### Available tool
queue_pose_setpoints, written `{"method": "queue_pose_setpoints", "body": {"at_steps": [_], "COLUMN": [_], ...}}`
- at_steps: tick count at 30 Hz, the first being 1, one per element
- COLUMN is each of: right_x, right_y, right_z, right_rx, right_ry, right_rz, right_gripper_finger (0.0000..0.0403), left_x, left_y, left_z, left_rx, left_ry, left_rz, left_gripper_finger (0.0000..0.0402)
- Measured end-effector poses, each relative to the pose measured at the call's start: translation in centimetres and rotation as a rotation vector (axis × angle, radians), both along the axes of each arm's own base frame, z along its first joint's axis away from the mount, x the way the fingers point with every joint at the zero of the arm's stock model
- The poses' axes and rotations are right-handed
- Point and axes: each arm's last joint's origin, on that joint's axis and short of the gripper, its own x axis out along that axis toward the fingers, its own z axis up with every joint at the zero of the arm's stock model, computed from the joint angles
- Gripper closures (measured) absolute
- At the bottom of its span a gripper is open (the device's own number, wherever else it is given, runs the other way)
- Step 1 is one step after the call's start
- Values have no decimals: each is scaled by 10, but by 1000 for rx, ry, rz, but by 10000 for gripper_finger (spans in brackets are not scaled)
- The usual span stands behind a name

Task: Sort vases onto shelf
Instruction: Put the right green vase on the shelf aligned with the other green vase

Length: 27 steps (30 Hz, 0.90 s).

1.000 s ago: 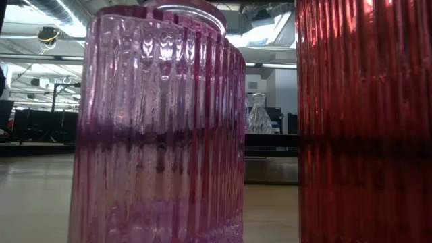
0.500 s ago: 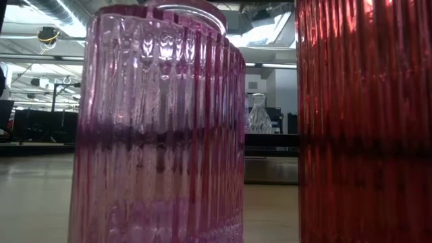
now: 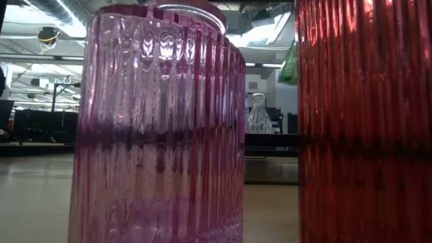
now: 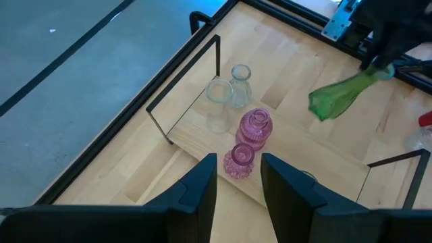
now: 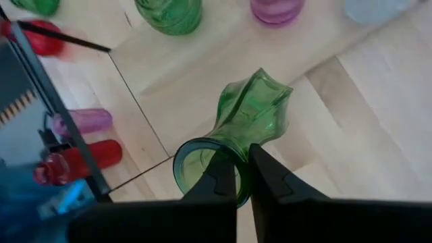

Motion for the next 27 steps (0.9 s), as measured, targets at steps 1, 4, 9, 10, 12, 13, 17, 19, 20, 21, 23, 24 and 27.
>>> {"method": "queue_pose_setpoints", "body": {"at_steps": [1,4,9,10,12,13,17,19,20,21,23,24,27], "right_x": [8,26,48,51,57,60,72,78,80,83,89,91,96], "right_y": [-1,-1,1,1,0,-2,-10,-15,-18,-19,-22,-23,-25], "right_z": [-2,-7,-16,-17,-21,-23,-30,-32,-33,-34,-35,-36,-40], "right_rx": [-4,-7,23,26,34,40,46,54,57,58,61,64,80], "right_ry": [15,47,65,69,71,74,83,85,84,79,58,55,61], "right_rz": [25,106,223,237,255,260,250,238,231,228,223,221,220], "right_gripper_finger": [402,402,402,402,402,402,403,403,403,403,403,403,403], "left_x": [0,0,0,0,0,0,0,0,0,0,0,0,0], "left_y": [0,0,0,0,0,0,0,0,0,0,0,0,0], "left_z": [0,0,0,0,0,0,0,0,0,0,0,0,0], "left_rx": [0,0,0,0,0,-1,0,-1,-1,-1,-1,-1,-5], "left_ry": [0,0,0,0,0,0,0,0,0,0,0,0,0], "left_rz": [0,0,0,0,0,0,0,0,0,0,0,0,-3], "left_gripper_finger": [293,293,293,293,293,293,293,293,293,293,293,293,293]}}
